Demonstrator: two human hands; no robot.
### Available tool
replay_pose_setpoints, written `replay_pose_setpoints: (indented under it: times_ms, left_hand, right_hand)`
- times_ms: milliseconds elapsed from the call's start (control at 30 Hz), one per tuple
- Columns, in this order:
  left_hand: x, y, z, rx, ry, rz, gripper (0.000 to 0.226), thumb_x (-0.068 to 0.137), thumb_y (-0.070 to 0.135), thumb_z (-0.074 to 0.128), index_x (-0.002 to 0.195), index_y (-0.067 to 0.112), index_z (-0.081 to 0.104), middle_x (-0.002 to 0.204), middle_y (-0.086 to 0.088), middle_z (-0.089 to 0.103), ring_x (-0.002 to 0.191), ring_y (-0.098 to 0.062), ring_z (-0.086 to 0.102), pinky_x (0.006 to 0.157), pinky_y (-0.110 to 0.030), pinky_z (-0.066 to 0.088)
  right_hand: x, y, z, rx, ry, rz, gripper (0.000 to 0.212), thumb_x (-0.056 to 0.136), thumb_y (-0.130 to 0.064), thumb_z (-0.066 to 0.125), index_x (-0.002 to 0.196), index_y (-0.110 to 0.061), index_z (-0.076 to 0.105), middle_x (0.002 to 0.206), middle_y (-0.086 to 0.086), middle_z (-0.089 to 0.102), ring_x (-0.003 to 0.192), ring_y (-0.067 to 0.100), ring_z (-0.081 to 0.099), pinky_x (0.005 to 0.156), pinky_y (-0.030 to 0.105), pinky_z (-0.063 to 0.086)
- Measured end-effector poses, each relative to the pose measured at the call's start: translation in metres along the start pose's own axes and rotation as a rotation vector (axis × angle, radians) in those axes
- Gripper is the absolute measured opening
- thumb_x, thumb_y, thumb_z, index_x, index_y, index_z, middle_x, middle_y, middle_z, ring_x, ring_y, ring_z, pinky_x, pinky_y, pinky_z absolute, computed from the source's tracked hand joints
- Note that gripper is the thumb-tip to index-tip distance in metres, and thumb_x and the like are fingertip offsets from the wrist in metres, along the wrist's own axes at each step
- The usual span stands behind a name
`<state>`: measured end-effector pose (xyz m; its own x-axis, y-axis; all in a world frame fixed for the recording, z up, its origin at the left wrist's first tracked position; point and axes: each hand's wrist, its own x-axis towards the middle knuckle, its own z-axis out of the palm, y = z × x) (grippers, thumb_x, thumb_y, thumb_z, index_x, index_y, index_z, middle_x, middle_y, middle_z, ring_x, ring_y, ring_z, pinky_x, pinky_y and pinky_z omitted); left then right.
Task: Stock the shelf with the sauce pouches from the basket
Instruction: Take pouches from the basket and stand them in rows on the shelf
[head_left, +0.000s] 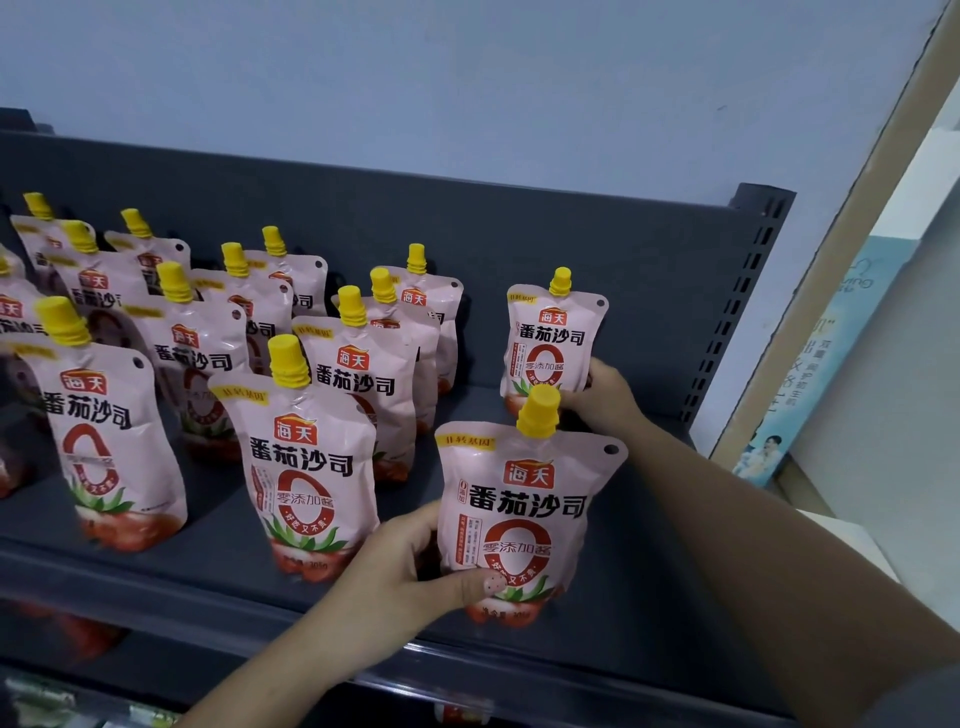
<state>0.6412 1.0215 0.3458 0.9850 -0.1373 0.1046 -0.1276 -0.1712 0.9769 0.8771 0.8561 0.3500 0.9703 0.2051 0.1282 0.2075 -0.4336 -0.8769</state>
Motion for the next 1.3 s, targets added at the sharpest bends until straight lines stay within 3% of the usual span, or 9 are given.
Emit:
replay_pose_setpoints:
  times_ms: [267,400,467,600,733,800,867,967,1300]
  left_hand:
    - [0.002,-0.003,0.001,0.032,0.012,0.006,0.036,0.072,0.02,0.07,0.108,0.023,0.063,0.107,0.015,0.071,0.103,-0.003,0.065,0.083,-0.015,0.051]
    - [0.005,-0.005,0.002,0.04,0.003,-0.016,0.032,0.079,0.015,0.068,0.109,0.022,0.062,0.11,0.014,0.07,0.106,-0.004,0.064,0.087,-0.017,0.051]
    - [0.009,-0.004,0.004,0.034,0.008,-0.035,0.033,0.08,0.012,0.068,0.111,0.025,0.061,0.111,0.014,0.07,0.106,-0.003,0.063,0.09,-0.02,0.051]
    - [0.025,-0.002,0.017,0.061,0.101,-0.059,0.041,0.081,0.01,0.068,0.111,0.031,0.051,0.109,0.012,0.067,0.104,0.0,0.062,0.089,-0.02,0.051]
    - [0.047,-0.002,0.03,0.07,0.242,-0.107,0.034,0.081,0.01,0.069,0.107,0.025,0.052,0.107,0.009,0.065,0.1,-0.006,0.061,0.086,-0.027,0.053]
    - [0.062,-0.005,0.033,0.093,0.329,-0.123,0.032,0.078,0.01,0.071,0.101,0.025,0.055,0.107,0.002,0.065,0.099,-0.013,0.062,0.086,-0.035,0.054]
    - [0.078,-0.007,0.035,0.119,0.41,-0.138,0.032,0.074,0.012,0.074,0.097,0.024,0.056,0.107,-0.004,0.063,0.098,-0.019,0.062,0.086,-0.042,0.054]
    - [0.095,-0.006,0.039,0.075,0.478,-0.136,0.032,0.073,0.009,0.075,0.095,0.019,0.054,0.105,-0.006,0.064,0.095,-0.021,0.062,0.085,-0.043,0.055]
    - [0.133,-0.013,0.039,0.094,0.624,-0.108,0.026,0.078,0.008,0.069,0.097,0.017,0.053,0.106,-0.005,0.063,0.097,-0.021,0.059,0.086,-0.035,0.051]
  right_hand:
    - [-0.003,0.002,-0.001,-0.156,0.121,0.055,0.049,0.077,-0.022,0.075,0.114,-0.008,0.045,0.117,0.01,0.06,0.104,0.025,0.059,0.076,0.03,0.045]
    - [-0.036,-0.015,-0.008,-0.009,0.222,0.026,0.036,0.083,-0.023,0.068,0.103,-0.012,0.04,0.092,0.0,0.053,0.085,0.015,0.056,0.062,0.02,0.043]
    - [-0.06,-0.028,-0.016,0.213,0.059,0.034,0.028,0.09,-0.028,0.059,0.105,-0.006,0.05,0.088,0.0,0.06,0.078,0.011,0.06,0.058,0.015,0.048]
    - [-0.094,-0.036,-0.034,0.582,-0.321,0.081,0.052,0.087,-0.052,0.038,0.103,-0.01,0.064,0.099,0.004,0.071,0.092,0.019,0.067,0.076,0.029,0.053]
    - [-0.102,-0.021,-0.038,0.632,-0.39,0.046,0.082,0.073,-0.073,0.045,0.131,-0.016,0.05,0.121,0.002,0.066,0.113,0.02,0.062,0.087,0.03,0.053]
    - [-0.104,-0.015,-0.035,0.548,-0.387,0.055,0.078,0.062,-0.066,0.064,0.126,-0.021,0.053,0.116,-0.003,0.069,0.116,0.022,0.06,0.086,0.029,0.054]
    - [-0.106,-0.008,-0.032,0.341,-0.348,0.016,0.058,0.065,-0.037,0.079,0.118,-0.028,0.055,0.111,-0.01,0.069,0.112,0.015,0.063,0.083,0.025,0.055]
    - [-0.106,-0.004,-0.023,0.114,-0.21,-0.094,0.053,0.072,-0.009,0.077,0.116,-0.026,0.053,0.115,-0.01,0.065,0.108,0.009,0.062,0.09,0.027,0.053]
    - [-0.064,-0.005,-0.007,0.081,-0.026,-0.124,0.047,0.071,0.0,0.075,0.111,-0.017,0.057,0.113,-0.001,0.067,0.106,0.017,0.063,0.091,0.037,0.054]
